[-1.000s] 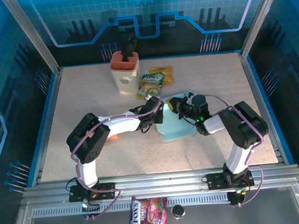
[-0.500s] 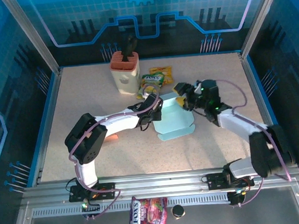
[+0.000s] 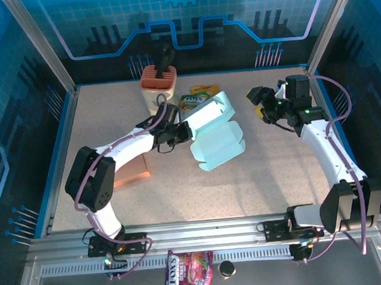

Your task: Fold the paper box

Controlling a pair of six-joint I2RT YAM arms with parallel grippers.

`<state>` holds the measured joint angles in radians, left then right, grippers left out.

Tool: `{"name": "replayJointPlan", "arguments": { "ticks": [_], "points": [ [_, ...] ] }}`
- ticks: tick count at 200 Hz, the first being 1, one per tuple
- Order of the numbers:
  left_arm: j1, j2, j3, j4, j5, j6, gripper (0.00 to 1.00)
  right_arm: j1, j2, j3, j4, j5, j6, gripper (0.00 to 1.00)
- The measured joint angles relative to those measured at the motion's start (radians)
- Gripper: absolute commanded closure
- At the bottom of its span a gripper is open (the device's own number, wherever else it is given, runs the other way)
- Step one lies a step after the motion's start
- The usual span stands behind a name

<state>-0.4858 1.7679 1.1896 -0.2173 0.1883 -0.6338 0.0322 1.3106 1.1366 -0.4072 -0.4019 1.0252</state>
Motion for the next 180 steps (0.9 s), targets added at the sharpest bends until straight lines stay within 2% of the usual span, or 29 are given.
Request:
{"name": "replayJointPlan", "arguments": {
  "ticks": [33,72,100,144,180],
  "points": [
    [0.018,0.000,0.000,0.020,0.140,-0.024,1.00,0.004,0.031,0.006,-0.066,-0.014,-0.058,0.34],
    [0.032,0.000,0.002,0.044,0.281,-0.031,1.00,-0.008,0.105,0.062,-0.083,-0.090,-0.142,0.34],
    [0.045,0.013,0.018,0.058,0.365,-0.031,1.00,-0.033,0.138,0.104,-0.075,-0.151,-0.197,0.29],
    [0.059,0.034,0.021,0.073,0.411,-0.040,1.00,-0.035,0.139,0.069,0.022,-0.259,-0.098,0.27],
    [0.059,0.045,0.023,0.073,0.413,-0.042,1.00,-0.035,0.118,-0.015,0.064,-0.294,0.006,0.26]
  ]
}}
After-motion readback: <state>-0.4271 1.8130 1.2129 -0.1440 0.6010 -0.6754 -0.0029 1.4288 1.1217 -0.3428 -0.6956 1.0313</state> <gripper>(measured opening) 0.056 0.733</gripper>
